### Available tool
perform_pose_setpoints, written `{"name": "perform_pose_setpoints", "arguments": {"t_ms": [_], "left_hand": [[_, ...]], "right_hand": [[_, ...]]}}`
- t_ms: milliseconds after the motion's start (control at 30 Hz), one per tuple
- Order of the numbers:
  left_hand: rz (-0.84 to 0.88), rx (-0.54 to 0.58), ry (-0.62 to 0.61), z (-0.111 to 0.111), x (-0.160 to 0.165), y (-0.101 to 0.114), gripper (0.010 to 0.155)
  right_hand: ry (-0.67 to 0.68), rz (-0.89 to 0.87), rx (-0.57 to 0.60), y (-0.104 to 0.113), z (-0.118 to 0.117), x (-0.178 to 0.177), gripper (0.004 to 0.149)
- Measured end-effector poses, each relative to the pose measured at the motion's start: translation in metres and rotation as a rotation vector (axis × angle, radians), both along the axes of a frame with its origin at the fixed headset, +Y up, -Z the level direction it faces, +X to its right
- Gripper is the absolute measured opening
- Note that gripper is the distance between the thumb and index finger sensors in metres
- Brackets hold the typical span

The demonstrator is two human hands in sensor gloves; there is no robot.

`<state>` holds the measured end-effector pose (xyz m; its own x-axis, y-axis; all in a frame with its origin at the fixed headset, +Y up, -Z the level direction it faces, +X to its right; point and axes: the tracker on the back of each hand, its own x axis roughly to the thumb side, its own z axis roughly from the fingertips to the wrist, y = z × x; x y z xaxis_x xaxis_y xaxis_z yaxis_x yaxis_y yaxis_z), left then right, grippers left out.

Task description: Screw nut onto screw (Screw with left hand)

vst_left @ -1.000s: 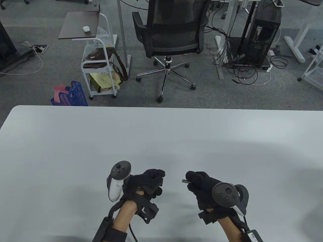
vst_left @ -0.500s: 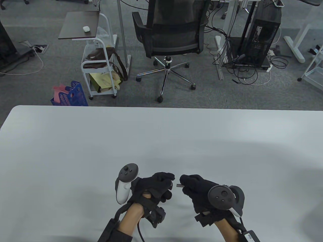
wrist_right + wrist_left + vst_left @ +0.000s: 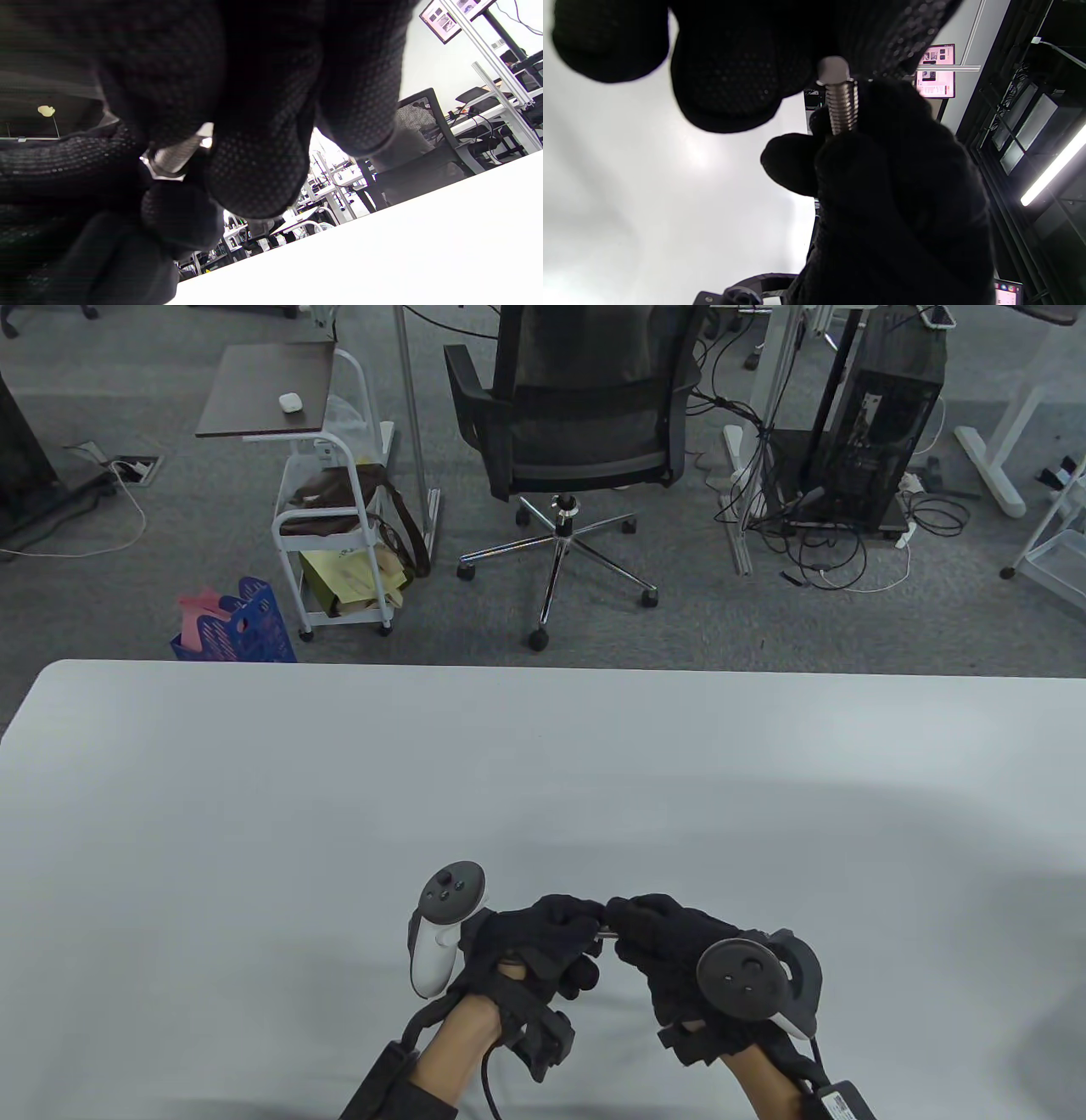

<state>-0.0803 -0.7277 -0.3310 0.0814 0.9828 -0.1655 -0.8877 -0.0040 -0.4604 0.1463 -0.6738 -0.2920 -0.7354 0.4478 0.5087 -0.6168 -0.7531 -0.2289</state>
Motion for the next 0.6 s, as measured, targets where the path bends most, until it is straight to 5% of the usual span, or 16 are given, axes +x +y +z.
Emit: {"name": "perform_pose_setpoints", "arguments": {"t_ms": [500,600], "left_hand": [[0.049,0.069,0.101,0.0049,-0.002,0.0099,0.044],[0.029,0.046,0.115,0.0053,-0.0034,0.0105,0.053]], "right_hand": [[-0.015,-0.096,-0.054,-0.0024,-0.0025,0.0038,0.042],[-0.012,-0.128,-0.059,-0.0016,-0.0028,0.0062,0.042]]}}
